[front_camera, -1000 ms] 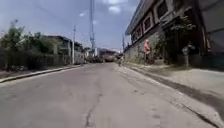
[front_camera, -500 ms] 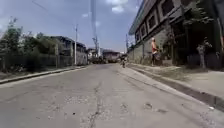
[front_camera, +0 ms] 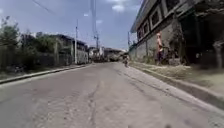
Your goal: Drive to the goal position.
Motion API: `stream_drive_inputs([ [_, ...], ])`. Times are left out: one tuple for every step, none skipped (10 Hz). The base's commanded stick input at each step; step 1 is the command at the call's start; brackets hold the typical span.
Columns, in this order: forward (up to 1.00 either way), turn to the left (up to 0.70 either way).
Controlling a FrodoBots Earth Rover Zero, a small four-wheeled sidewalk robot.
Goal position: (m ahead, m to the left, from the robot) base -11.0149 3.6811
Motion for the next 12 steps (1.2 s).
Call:
stream_drive_inputs([
  [1.0,0.0],
  [1.0,0.0],
  [1.0,0.0],
  [1.0,0.0],
  [1.0,0.0],
  [1.0,0.0],
  [1.0,0.0],
  [1.0,-0.02],
  [1.0,-0.17],
  [1.0,-0.38],
  [1.0,-0.39],
  [1.0,-0.39],
])
